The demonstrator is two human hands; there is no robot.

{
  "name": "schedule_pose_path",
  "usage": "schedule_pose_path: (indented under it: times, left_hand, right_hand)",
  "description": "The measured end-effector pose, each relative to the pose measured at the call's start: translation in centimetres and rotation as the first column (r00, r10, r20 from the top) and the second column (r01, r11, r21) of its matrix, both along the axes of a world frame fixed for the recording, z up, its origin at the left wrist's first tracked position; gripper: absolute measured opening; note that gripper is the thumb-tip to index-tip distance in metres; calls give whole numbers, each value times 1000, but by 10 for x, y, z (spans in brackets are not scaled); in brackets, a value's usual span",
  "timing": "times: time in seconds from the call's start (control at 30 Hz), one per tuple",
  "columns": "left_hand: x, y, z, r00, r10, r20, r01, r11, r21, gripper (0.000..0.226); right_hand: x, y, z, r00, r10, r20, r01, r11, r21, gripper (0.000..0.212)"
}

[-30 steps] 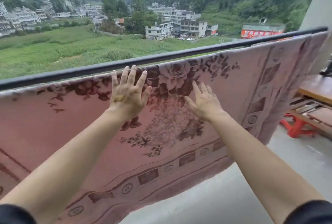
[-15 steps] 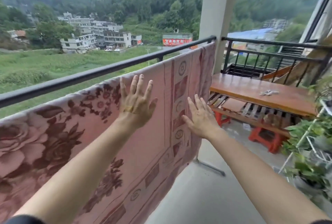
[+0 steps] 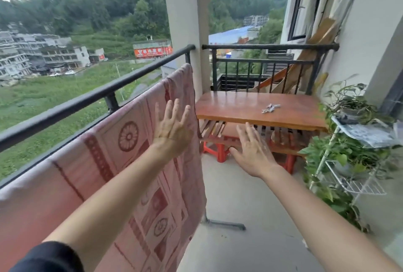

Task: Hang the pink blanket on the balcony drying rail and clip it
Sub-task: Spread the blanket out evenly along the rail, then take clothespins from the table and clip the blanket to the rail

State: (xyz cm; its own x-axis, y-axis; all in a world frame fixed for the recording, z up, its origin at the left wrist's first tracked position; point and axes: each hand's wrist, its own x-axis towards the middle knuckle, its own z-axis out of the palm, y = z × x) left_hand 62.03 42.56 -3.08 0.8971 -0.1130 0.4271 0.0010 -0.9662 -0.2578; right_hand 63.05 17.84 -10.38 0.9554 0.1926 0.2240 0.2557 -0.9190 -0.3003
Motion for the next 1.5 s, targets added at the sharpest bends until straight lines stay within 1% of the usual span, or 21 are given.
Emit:
schedule_pose_path:
  times: [0.13,0.17,0.2,0.23,0.27,0.3,0.33,0.37,0.4,0.43,0.57,0.63,0.7,0.77,0.83,1.0,1.13,1.27,1.4,1.5]
  left_hand:
    - [88,-58,-35,996,-71,-47,69,997,-34,68]
    - [108,-75,-42,991,-133,-17,133,991,-14,67]
    - [128,-92,-48,978,-206,14,205,977,55,65]
    - [150,-107,-51,972,-235,30,230,967,109,64]
    - [173,-120,-55,968,-249,32,244,962,123,65]
    - [198,-130,-59,971,-240,-18,240,967,89,66]
    - [223,-140,-62,977,-196,-86,196,980,-10,67]
    - [249,-149,-65,977,-119,-178,104,990,-90,69]
    - [275,-156,-69,967,-71,-244,44,992,-116,69]
    - [297,-162,-72,960,-68,-273,35,992,-123,70]
    - [374,-186,-73,955,-124,-270,97,989,-113,76]
    - [413,-195,-74,959,-129,-251,100,987,-126,72]
    - [452,-205,-77,955,-134,-263,96,984,-151,69]
    - [494,-215,-83,946,-162,-282,124,981,-149,67]
    - [542,-221,-90,945,-191,-267,155,977,-148,67]
    - [685,-236,-120,941,-239,-240,203,965,-167,67]
    - [796,-249,-149,902,-278,-329,210,951,-227,69]
    - [879,-265,-183,847,-330,-418,251,940,-232,69]
    - [933,-281,-236,772,-329,-543,229,942,-245,68]
    - [950,-293,-285,710,-302,-636,160,949,-273,66]
  right_hand:
    - [87,-60,-32,996,-78,-50,79,997,11,78]
    - [110,-75,-40,993,-97,-67,98,995,18,78]
    - [134,-90,-46,990,-112,-84,114,993,24,78]
    - [157,-104,-50,987,-125,-103,128,991,26,78]
    - [180,-118,-52,983,-136,-124,140,990,26,78]
    - [202,-131,-53,979,-144,-144,149,989,25,78]
    - [224,-144,-53,977,-150,-154,155,988,23,78]
    - [245,-156,-52,975,-158,-158,163,986,19,77]
    - [267,-167,-49,972,-168,-163,173,985,14,76]
    - [286,-176,-46,968,-179,-174,183,983,11,76]
    - [359,-195,-37,961,-175,-214,180,984,1,75]
    - [394,-199,-37,963,-156,-217,163,987,12,74]
    - [430,-204,-41,962,-151,-226,158,987,12,74]
    - [467,-210,-48,958,-152,-241,159,987,10,75]
    - [506,-217,-59,956,-164,-245,166,986,-10,75]
    - [631,-240,-90,938,-228,-260,218,974,-69,73]
    - [730,-259,-109,889,-331,-317,307,944,-125,73]
    - [802,-281,-130,847,-381,-369,336,924,-183,70]
    - [854,-296,-169,811,-405,-423,358,915,-188,64]
    - [878,-298,-210,784,-360,-506,300,933,-199,62]
